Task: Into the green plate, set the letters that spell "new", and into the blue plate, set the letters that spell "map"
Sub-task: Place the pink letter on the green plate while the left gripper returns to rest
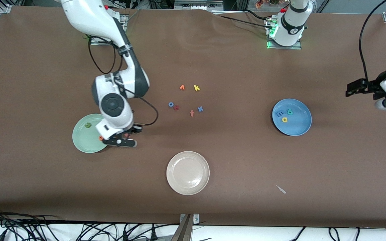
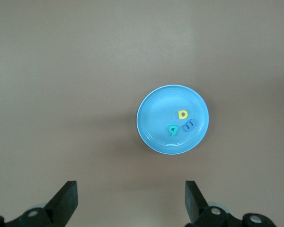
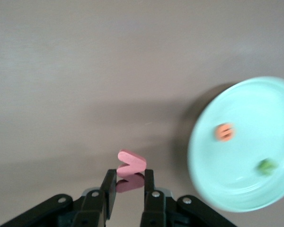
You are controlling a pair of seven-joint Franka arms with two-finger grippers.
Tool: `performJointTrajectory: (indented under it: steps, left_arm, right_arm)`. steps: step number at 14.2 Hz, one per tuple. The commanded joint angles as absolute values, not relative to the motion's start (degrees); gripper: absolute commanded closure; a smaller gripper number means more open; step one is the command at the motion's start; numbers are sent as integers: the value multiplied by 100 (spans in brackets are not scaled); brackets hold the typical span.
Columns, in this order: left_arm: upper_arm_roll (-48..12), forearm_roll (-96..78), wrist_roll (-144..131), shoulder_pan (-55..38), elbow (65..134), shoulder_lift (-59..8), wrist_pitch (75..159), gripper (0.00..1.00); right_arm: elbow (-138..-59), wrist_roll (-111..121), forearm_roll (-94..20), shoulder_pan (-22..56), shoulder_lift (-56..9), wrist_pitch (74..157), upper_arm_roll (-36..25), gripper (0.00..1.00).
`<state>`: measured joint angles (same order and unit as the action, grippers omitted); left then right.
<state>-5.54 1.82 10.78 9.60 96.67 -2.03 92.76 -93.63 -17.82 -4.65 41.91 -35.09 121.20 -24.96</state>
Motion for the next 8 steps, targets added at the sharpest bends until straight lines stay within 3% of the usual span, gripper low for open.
performJointTrajectory:
  steps: [1, 7, 8]
  left_arm:
    - [-448, 44, 1064, 555, 9888, 44, 9237, 0]
    - [-448, -9, 1081, 492, 9844, 290, 9009, 0]
    - [-448, -9, 1116, 492, 9844, 299, 9009, 0]
  right_arm:
    - [-9877, -777, -571, 4219, -3183, 12120, -2872, 83]
    - [-11345, 535, -851, 4017, -2339, 12822, -3322, 79]
    - [-11364, 554, -913, 3999, -2329, 12806, -3322, 63]
